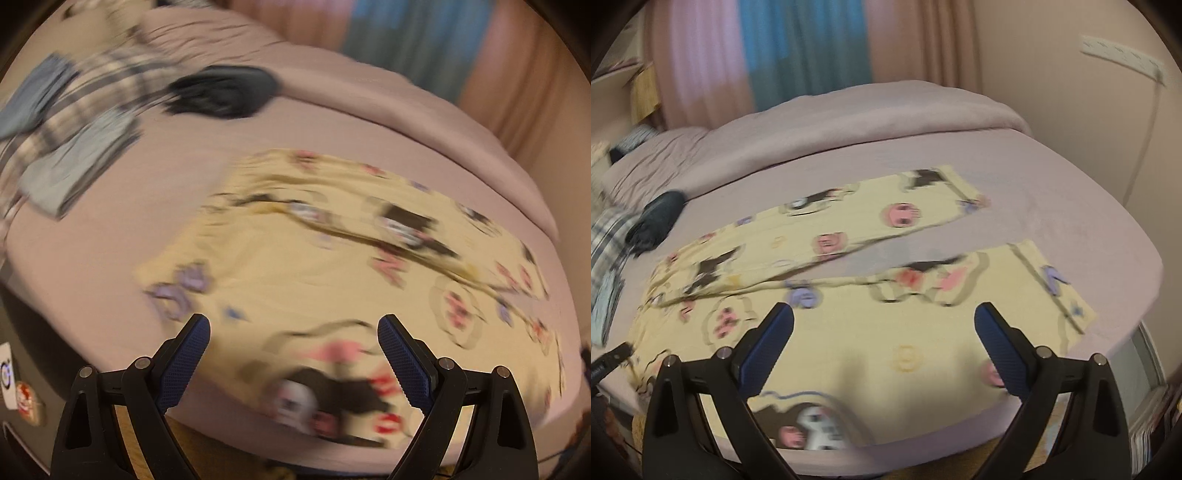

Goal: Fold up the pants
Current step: 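Grasp the waistband with the left tool while the right tool grasps the leg hem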

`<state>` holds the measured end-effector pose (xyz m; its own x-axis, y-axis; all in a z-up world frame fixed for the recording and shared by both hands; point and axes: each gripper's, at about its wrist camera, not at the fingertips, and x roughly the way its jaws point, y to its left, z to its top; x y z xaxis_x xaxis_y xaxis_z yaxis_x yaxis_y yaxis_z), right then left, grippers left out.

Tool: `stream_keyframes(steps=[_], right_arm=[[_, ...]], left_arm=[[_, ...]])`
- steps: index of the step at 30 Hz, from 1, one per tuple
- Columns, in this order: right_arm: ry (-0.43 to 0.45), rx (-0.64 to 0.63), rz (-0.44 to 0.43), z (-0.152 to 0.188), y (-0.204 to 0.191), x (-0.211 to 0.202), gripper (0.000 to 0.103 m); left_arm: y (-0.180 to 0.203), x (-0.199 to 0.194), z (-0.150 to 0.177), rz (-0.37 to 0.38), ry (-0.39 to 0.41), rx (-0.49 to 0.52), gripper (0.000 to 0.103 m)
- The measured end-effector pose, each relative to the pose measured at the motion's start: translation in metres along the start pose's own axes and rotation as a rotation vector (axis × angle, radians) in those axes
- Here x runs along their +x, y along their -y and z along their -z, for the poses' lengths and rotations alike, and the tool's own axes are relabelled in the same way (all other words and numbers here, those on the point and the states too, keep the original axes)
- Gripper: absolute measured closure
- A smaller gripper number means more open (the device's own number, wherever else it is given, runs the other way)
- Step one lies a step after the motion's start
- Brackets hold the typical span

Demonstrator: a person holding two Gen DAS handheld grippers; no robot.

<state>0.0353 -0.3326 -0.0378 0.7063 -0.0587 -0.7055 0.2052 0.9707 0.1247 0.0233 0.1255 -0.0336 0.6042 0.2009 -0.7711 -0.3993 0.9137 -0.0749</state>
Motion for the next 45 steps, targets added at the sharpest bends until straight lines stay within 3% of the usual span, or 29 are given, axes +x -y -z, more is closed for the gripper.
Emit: stream_keyframes(steps=[5,10,14,19,22,24,25,26,28,29,30,36,42,45], right_arm=[[-0.034,0.084,0.157,0.002,0.073,0.014,0.007],[-0.077,0.187,0.210,0.009,0.129,0.026,0.018],[-0.124,0.253,0.212,0.019,0.153,0.036,0.022],[-0.130,0.278,0.112,0.022,0.155,0.049,0.024],[-0.154,0.295,0.068,0.026,0.154,0.063,0.030],[-0.168,0.305,0.067,0.030,0.153,0.070,0.034],[-0.164,0.301,0.076,0.031,0.151,0.071,0.035],[-0.154,0.289,0.088,0.032,0.148,0.072,0.039],[-0.135,0.268,0.092,0.031,0.146,0.070,0.070],[-0.136,0.282,0.050,0.030,0.148,0.071,0.087],[-0.136,0.299,0.026,0.029,0.150,0.071,0.093],[-0.051,0.330,-0.020,0.017,0.150,0.045,0.095],[0.032,0.322,-0.020,0.009,0.145,0.010,0.095],[0.033,0.312,0.013,0.011,0.150,0.007,0.095]], left_arm=[[-0.053,0.014,-0.007,-0.061,-0.054,-0.117,0.010],[-0.080,0.037,0.004,-0.075,-0.125,-0.189,0.014],[-0.084,0.050,0.015,-0.017,-0.174,-0.226,0.022],[-0.081,0.063,0.015,0.035,-0.156,-0.239,0.028],[-0.079,0.064,0.014,0.007,-0.125,-0.240,0.062],[-0.080,0.062,0.015,0.049,-0.121,-0.254,0.095],[-0.079,0.063,0.015,0.063,-0.123,-0.263,0.097],[-0.080,0.062,0.015,0.074,-0.121,-0.273,0.098],[-0.079,0.058,0.014,0.071,-0.110,-0.284,0.098],[-0.080,0.056,0.013,0.080,-0.107,-0.292,0.098],[-0.081,0.051,0.012,0.091,-0.100,-0.311,0.098],[-0.084,0.020,0.002,0.161,-0.060,-0.328,0.098],[-0.083,0.004,0.004,0.153,-0.060,-0.276,0.098],[-0.092,0.018,0.009,0.122,-0.099,-0.282,0.098]])
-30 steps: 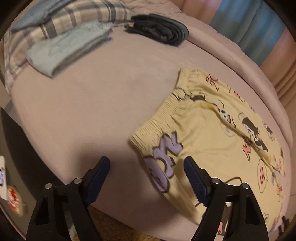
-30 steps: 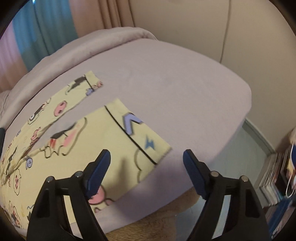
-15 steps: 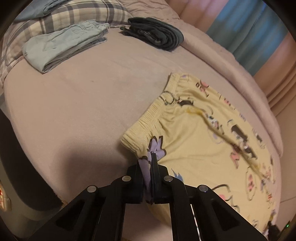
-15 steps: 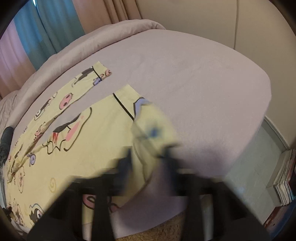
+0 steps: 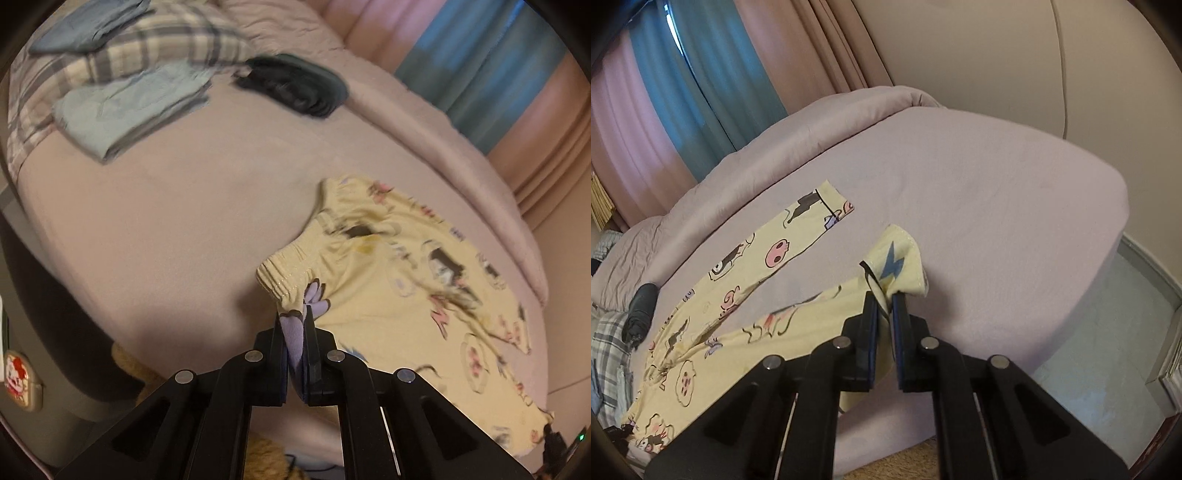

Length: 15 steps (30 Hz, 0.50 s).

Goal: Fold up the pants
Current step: 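Grasp the waistband with the left tool while the right tool grasps the leg hem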

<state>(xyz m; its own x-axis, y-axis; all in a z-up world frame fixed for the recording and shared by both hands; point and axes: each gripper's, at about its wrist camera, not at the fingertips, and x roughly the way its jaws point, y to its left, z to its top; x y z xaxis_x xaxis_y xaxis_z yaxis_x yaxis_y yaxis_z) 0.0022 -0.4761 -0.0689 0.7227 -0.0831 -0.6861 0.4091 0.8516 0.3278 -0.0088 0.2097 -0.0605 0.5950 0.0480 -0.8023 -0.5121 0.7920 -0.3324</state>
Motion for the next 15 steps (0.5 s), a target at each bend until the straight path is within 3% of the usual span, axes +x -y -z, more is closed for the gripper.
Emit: stream_keyframes(steps=[5,7,11,13,15], right_arm=[[-0.142,0.001,0.078,0.019,0.019,0.037,0.092],[-0.189,-0.027,0.161,0.028,0.021,0.048,0.083],[-0.175,-0.058,0.266,0.020,0.022,0.040,0.036],[-0.133,-0.062,0.273,0.008,0.020,0.029,0.033],[-0.109,-0.056,0.220,-0.008,0.019,0.023,0.030]], left_arm=[[-0.014,0.030,0.015,-0.034,-0.100,-0.017,0.098],[-0.011,0.028,0.017,-0.037,-0.099,0.001,0.098],[-0.009,0.017,0.006,-0.069,-0.120,0.016,0.081],[-0.008,0.008,-0.001,-0.072,-0.085,0.013,0.076],[-0.004,0.001,-0.007,-0.087,-0.051,0.024,0.067]])
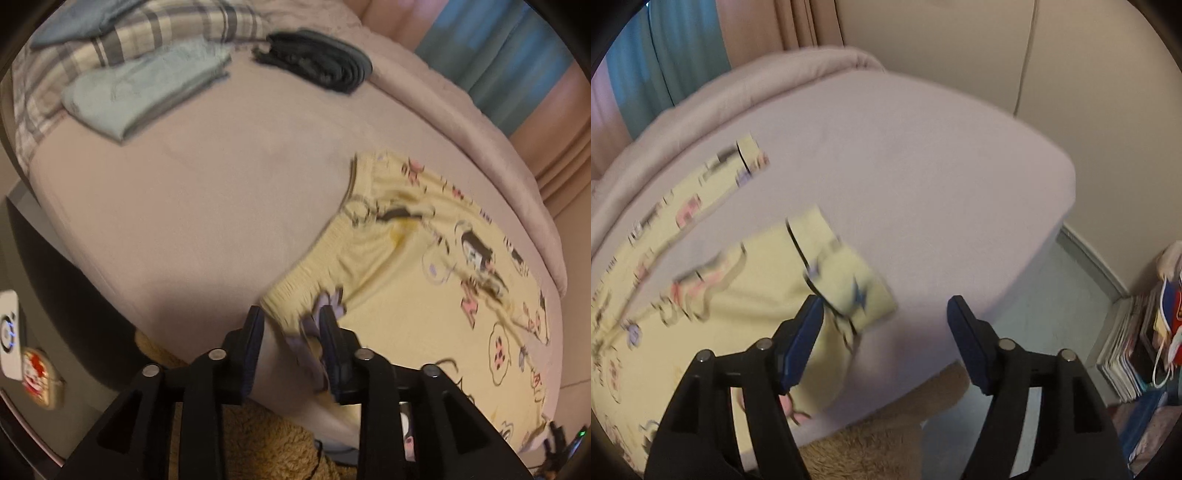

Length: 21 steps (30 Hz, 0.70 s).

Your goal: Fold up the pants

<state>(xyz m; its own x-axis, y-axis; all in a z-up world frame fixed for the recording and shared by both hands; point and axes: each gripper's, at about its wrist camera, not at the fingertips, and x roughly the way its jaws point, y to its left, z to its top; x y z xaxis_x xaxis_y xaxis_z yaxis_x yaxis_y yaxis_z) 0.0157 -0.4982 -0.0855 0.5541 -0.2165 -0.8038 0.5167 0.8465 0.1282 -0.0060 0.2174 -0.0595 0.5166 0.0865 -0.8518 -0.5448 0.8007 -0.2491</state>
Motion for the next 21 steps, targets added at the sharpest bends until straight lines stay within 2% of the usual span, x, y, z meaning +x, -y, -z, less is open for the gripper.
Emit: stream_keyframes(steps=[4,7,9,10,11,13,14,15,18,21], right_arm=[[-0.017,-0.018,-0.082,-0.034,-0.009,0.015,0.026],[-0.090,-0.038,-0.123,-0.053,-0.025,0.046,0.028],[-0.141,-0.080,-0.147,-0.058,-0.037,0.069,0.035],[-0.161,-0.107,-0.132,-0.056,-0.042,0.079,0.038],[-0.190,-0.137,-0.076,-0.055,-0.049,0.094,0.050],[-0.151,-0.161,-0.075,-0.055,-0.053,0.097,0.062],[-0.143,-0.186,-0.108,-0.057,-0.057,0.093,0.084],[-0.139,-0.184,-0.131,-0.060,-0.060,0.089,0.089],[-0.025,-0.193,-0.147,-0.073,-0.067,0.063,0.089],[0.020,-0.204,-0.162,-0.085,-0.074,0.058,0.089]], left_arm=[[0.007,-0.001,-0.009,-0.009,0.032,0.007,0.065],[0.015,0.001,-0.011,-0.008,0.022,0.022,0.065],[0.019,0.001,-0.010,-0.007,0.023,0.043,0.065],[0.021,0.002,-0.009,-0.011,0.021,0.049,0.065],[0.022,0.002,-0.008,-0.015,0.019,0.052,0.065],[0.024,0.002,-0.007,-0.019,0.019,0.060,0.065],[0.024,0.001,-0.007,-0.024,0.018,0.064,0.065],[0.026,0.000,-0.007,-0.028,0.022,0.072,0.065],[0.032,-0.002,-0.008,-0.023,0.038,0.082,0.065],[0.040,-0.002,-0.008,-0.013,0.046,0.095,0.065]])
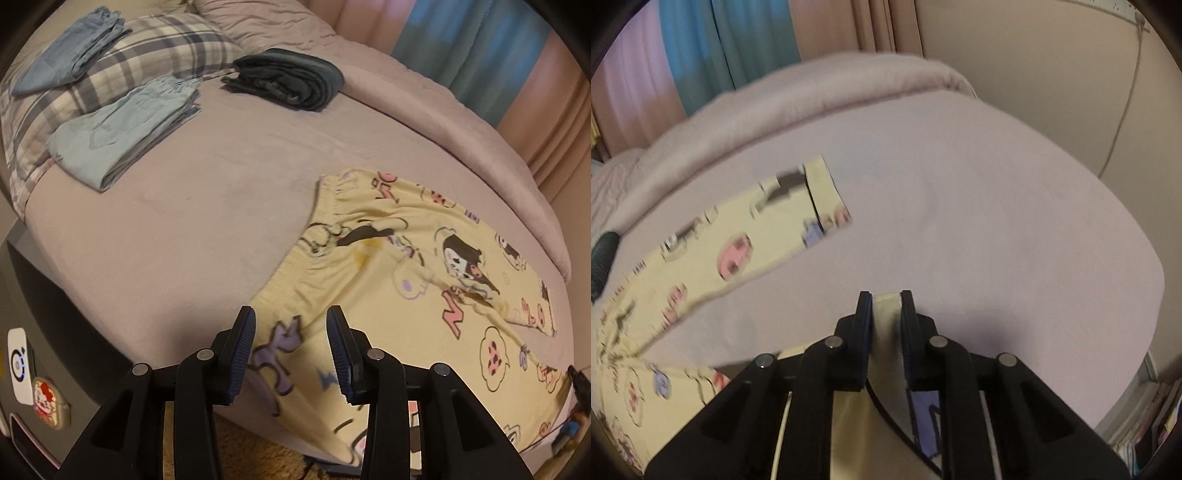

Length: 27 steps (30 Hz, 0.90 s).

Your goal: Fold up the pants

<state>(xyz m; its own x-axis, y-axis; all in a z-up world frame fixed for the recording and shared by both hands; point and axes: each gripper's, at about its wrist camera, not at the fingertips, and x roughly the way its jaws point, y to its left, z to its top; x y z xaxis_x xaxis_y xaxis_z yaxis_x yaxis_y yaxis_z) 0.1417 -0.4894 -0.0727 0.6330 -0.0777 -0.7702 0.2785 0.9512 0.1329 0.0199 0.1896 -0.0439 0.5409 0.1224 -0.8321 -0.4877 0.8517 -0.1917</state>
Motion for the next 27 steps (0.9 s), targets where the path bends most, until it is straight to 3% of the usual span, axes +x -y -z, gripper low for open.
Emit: stream_keyframes(steps=[2,4,5,7,8,9,15,17,20,24,26,27], right_arm=[[-0.015,-0.039,0.029,0.001,-0.003,0.013,0.086],[-0.106,-0.091,0.098,0.008,-0.006,0.039,0.078],[-0.172,-0.118,0.141,0.014,-0.005,0.053,0.068],[-0.103,-0.110,0.131,0.019,0.000,0.043,0.060],[-0.102,-0.078,0.131,0.021,0.006,0.036,0.047],[-0.108,-0.039,0.127,0.022,0.014,0.029,0.041],[-0.066,0.086,0.094,0.045,0.059,-0.028,0.042],[-0.074,0.127,0.034,0.061,0.068,-0.036,0.041],[-0.103,0.146,-0.109,0.083,0.065,-0.034,0.049],[-0.131,0.139,-0.086,0.105,0.061,-0.020,0.075],[-0.122,0.175,-0.142,0.104,0.061,-0.023,0.090],[-0.105,0.188,-0.150,0.102,0.060,-0.029,0.090]], left_arm=[[0.007,0.002,-0.001,-0.002,-0.004,0.018,0.065],[0.013,0.003,-0.001,-0.001,-0.011,0.037,0.065],[0.015,0.002,-0.001,0.003,-0.012,0.045,0.065],[0.018,0.001,-0.001,0.011,-0.014,0.057,0.065],[0.018,0.000,-0.002,0.009,-0.016,0.060,0.065],[0.019,0.000,-0.002,0.002,-0.017,0.063,0.065],[0.024,0.005,0.002,-0.011,-0.018,0.069,0.065],[0.026,0.008,0.004,0.000,-0.028,0.069,0.065],[0.033,0.012,0.006,0.013,-0.044,0.073,0.065],[0.043,0.010,0.009,0.033,-0.048,0.097,0.065],[0.044,0.008,0.009,0.035,-0.045,0.109,0.065],[0.045,0.005,0.008,0.034,-0.040,0.115,0.065]])
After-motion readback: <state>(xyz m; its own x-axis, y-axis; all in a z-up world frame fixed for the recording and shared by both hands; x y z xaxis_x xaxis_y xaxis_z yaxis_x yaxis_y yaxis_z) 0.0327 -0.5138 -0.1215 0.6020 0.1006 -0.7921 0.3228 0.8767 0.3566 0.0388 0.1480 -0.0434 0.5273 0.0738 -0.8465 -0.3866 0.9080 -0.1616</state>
